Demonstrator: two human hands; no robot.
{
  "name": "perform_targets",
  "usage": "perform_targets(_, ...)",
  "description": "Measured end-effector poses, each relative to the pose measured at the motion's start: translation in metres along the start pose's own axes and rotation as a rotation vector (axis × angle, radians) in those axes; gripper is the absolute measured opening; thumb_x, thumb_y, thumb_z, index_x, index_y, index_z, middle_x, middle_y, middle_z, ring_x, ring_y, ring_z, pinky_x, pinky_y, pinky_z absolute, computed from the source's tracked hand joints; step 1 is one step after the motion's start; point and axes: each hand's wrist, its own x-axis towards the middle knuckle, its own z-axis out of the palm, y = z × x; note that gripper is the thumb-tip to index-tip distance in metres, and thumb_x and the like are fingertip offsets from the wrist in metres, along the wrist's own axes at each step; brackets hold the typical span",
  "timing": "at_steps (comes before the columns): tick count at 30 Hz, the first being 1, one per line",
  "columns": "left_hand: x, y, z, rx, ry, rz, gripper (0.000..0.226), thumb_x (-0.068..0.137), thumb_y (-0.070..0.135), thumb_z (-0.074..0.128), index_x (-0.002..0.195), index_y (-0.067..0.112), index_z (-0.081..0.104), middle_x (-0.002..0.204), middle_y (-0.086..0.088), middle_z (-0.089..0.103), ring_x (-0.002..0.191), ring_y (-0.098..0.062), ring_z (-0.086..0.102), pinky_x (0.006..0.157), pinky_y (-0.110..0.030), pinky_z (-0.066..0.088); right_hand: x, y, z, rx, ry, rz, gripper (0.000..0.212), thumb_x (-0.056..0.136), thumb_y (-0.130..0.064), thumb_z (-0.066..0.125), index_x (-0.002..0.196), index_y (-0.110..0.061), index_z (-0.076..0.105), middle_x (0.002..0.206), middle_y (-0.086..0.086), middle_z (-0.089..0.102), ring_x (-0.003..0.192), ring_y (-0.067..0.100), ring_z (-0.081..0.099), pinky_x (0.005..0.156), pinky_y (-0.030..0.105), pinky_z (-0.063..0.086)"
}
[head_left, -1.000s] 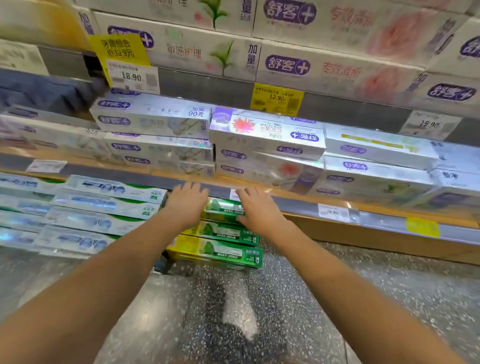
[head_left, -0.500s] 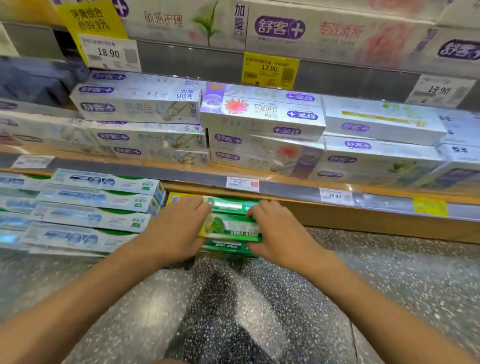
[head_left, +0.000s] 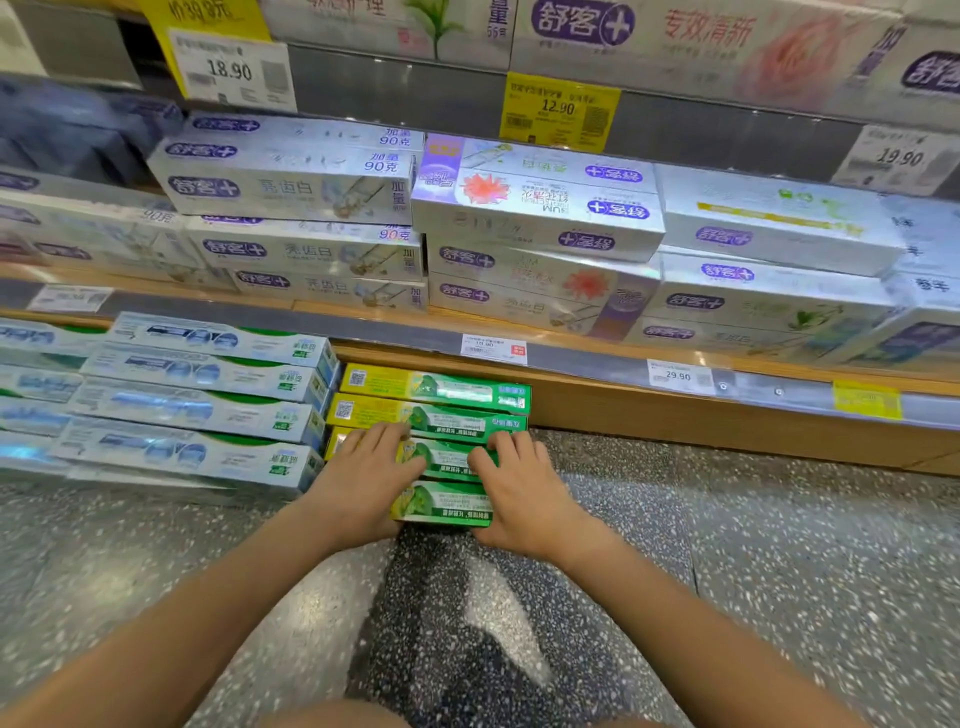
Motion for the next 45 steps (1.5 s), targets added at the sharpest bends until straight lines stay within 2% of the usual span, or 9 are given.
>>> perform_targets(4,0.004,-0.002,0.01,0.04,0.063,0.004,0.081,0.014,0.052,0.085,0.083,0.018,0.06,0.098,-0.017,0.063,0.087,-0.033,0.063,0.064,-0.043,0.053,0.004,-0.006,0.005,-0.137,-0.011,0.033,0.11,0.043,-0.068,0.077,0.135,-0.014,0.049,0.098,0.016,0.059,0.087,0.032,0.055,0.074,0.038,0.048)
perform_targets(8,0.003,-0.003,0.018,0.059,0.09,0.032,0.089,0.018,0.053,0.087,0.087,0.008,0.053,0.104,-0.02,0.063,0.092,-0.037,0.059,0.071,-0.045,0.05,0.008,-0.01,0.011,-0.138,0.021,0.064,0.115,0.032,-0.066,0.081,0.13,-0.013,0.055,0.094,0.018,0.061,0.084,0.033,0.058,0.076,0.04,0.052)
perform_targets(14,-0.003,-0.004,0.031,0.026,0.139,0.052,0.095,0.028,0.053,0.089,0.099,0.008,0.046,0.113,-0.019,0.061,0.107,-0.036,0.048,0.086,-0.043,0.031,-0.001,-0.016,0.016,-0.129,0.013,0.028,0.115,0.071,-0.056,0.069,0.149,-0.011,-0.004,0.117,0.019,0.046,0.104,0.033,0.046,0.093,0.044,0.04)
perform_targets(20,-0.001,0.004,0.028,-0.07,0.232,0.047,0.118,0.028,0.053,0.087,0.127,0.006,0.045,0.105,-0.014,0.062,0.098,-0.031,0.054,0.085,-0.042,0.05,-0.008,-0.006,0.017,-0.097,0.092,0.032,0.115,0.055,-0.061,0.074,0.14,-0.012,0.015,0.102,0.012,0.056,0.092,0.03,0.056,0.088,0.044,0.047)
perform_targets(24,-0.003,0.012,-0.008,-0.111,0.214,0.079,0.112,0.03,0.062,0.083,0.12,0.004,0.048,0.101,-0.011,0.063,0.092,-0.028,0.058,0.077,-0.037,0.053,-0.028,0.01,-0.023,-0.158,0.123,0.051,0.113,0.038,-0.065,0.076,0.128,-0.007,0.041,0.09,0.007,0.06,0.076,0.023,0.058,0.069,0.033,0.052)
perform_targets(28,-0.014,0.01,-0.104,-0.115,0.304,0.09,0.1,0.04,0.062,0.08,0.115,0.004,0.05,0.099,-0.013,0.062,0.089,-0.028,0.057,0.08,-0.038,0.041,-0.05,0.03,-0.124,-0.175,0.14,0.024,0.105,0.041,-0.063,0.073,0.125,-0.009,0.043,0.095,0.006,0.061,0.081,0.023,0.058,0.071,0.031,0.052)
perform_targets(36,-0.102,-0.046,-0.399,-0.113,0.347,-0.007,0.109,0.014,0.059,0.083,0.108,0.009,0.062,0.093,-0.004,0.066,0.081,-0.025,0.064,0.066,-0.032,0.054,-0.083,0.019,-0.431,-0.22,0.293,-0.017,0.099,0.049,-0.066,0.071,0.126,-0.01,0.043,0.093,0.005,0.058,0.083,0.023,0.055,0.078,0.034,0.041)
perform_targets(41,-0.199,-0.081,-0.574,-0.014,0.398,-0.161,0.109,0.044,0.063,0.08,0.13,0.008,0.042,0.118,-0.008,0.057,0.109,-0.029,0.055,0.088,-0.037,0.046,-0.103,-0.022,-0.619,-0.27,0.389,-0.157,0.107,0.035,-0.066,0.076,0.121,-0.009,0.044,0.091,0.008,0.064,0.077,0.026,0.064,0.067,0.032,0.053)
perform_targets(45,-0.289,-0.109,-0.677,0.033,0.457,-0.243,0.111,0.015,0.064,0.079,0.109,0.011,0.049,0.087,-0.003,0.065,0.075,-0.023,0.063,0.064,-0.029,0.052,-0.114,-0.06,-0.749,-0.283,0.522,-0.34,0.102,0.041,-0.066,0.075,0.12,-0.01,0.043,0.088,0.008,0.062,0.074,0.026,0.061,0.067,0.03,0.051)
